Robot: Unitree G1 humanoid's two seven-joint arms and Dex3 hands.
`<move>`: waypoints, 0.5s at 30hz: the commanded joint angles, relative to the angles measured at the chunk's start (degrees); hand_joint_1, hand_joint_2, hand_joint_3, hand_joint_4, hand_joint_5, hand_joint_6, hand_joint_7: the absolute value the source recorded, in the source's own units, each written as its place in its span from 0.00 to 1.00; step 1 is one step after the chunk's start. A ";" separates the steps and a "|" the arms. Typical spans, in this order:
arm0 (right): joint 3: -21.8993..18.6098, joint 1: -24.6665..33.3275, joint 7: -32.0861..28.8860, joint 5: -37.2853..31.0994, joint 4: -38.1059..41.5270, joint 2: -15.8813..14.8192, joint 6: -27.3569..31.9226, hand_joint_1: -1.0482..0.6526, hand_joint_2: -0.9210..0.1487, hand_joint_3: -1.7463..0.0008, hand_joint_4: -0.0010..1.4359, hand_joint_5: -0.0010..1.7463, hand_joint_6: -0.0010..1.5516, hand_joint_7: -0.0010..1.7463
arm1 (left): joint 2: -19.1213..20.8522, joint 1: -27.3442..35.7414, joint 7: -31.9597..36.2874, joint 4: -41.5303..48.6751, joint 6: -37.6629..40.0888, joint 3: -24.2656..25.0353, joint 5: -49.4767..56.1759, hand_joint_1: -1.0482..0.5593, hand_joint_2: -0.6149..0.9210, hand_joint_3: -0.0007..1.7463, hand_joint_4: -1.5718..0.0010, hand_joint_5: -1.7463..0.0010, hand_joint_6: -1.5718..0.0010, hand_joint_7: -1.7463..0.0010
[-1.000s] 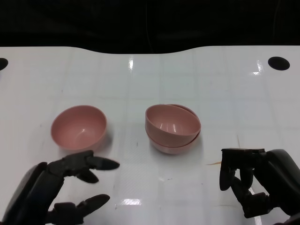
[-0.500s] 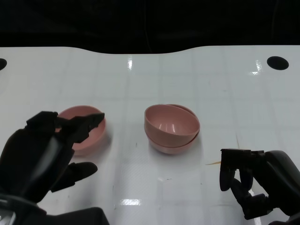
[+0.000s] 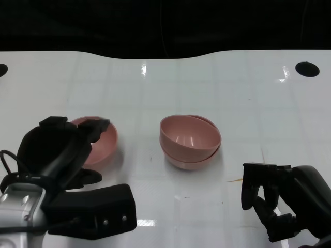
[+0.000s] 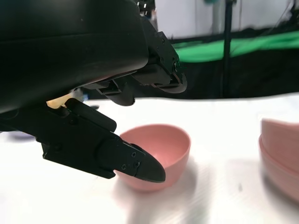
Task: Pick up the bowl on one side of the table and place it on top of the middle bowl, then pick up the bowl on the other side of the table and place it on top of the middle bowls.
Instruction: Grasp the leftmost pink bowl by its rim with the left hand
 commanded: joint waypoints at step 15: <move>-0.09 -0.04 0.47 0.67 -0.93 -0.07 0.94 0.59 0.68 0.10 0.67 1.00 0.51 0.95 | 0.69 -13.13 5.51 27.01 4.95 -9.77 0.75 0.31 1.00 0.03 0.53 0.91 0.66 0.99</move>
